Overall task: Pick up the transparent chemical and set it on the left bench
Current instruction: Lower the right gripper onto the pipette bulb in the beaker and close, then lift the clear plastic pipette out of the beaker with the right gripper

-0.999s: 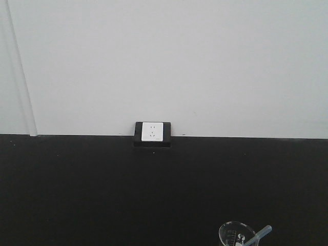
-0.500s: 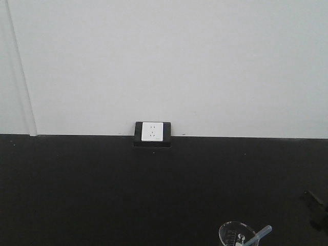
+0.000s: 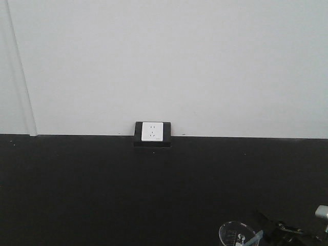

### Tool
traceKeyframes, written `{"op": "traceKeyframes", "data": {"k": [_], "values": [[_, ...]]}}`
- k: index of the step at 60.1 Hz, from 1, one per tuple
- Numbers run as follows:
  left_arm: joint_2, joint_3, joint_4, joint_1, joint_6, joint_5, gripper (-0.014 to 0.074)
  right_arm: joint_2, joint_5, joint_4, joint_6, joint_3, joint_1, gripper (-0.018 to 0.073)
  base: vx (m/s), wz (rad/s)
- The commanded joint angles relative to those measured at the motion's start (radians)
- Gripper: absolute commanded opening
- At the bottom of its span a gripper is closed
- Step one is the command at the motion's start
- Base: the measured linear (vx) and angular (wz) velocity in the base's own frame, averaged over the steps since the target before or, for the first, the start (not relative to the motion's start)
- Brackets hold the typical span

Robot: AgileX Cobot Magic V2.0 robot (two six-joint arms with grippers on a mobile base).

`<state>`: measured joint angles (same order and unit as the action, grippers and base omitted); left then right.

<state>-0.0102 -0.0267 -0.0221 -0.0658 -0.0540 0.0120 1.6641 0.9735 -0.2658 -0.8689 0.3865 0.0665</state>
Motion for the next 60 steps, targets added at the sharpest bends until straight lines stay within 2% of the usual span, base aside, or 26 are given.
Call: {"op": "traceKeyframes", "data": {"k": [1,9,15,22,32,36,51,60], "values": [[-0.019,-0.016,-0.001,-0.002,0.008,-0.078,-0.0003,0.02,0.187,-0.051,0.0,0.024,0.001,0.0527,0.0,0.0],[-0.019,-0.016,-0.001,-0.002,0.008,-0.078,-0.0003,0.068,0.233,-0.066,0.0,0.024,0.001,0.0517,0.0,0.0],[-0.019,-0.016,-0.001,-0.002,0.008,-0.078,-0.0003,0.088,0.254,-0.066,0.0,0.024,0.001,0.0469,0.0,0.0],[-0.019,-0.016,-0.001,-0.002,0.008,-0.078,-0.0003,0.089,0.247,-0.066,0.007,0.024,0.001,0.034,0.0,0.0],[-0.019,-0.016,-0.001,-0.002,0.008,-0.078,-0.0003,0.089,0.269,-0.066,0.071,0.024,0.001,0.0066,0.0,0.0],[-0.019,-0.016,-0.001,-0.002,0.008,-0.078,-0.0003,0.089,0.286,-0.065,0.108,0.024,0.001,-0.0015,0.0,0.0],[-0.019,-0.016,-0.001,-0.002,0.008,-0.078,-0.0003,0.032,0.323,-0.042,0.208,0.023,0.001,-0.0002,0.0,0.0],[-0.019,-0.016,-0.001,-0.002,0.008,-0.078,-0.0003,-0.073,0.244,-0.027,0.267,0.023,0.001,-0.0002,0.0,0.0]]}}
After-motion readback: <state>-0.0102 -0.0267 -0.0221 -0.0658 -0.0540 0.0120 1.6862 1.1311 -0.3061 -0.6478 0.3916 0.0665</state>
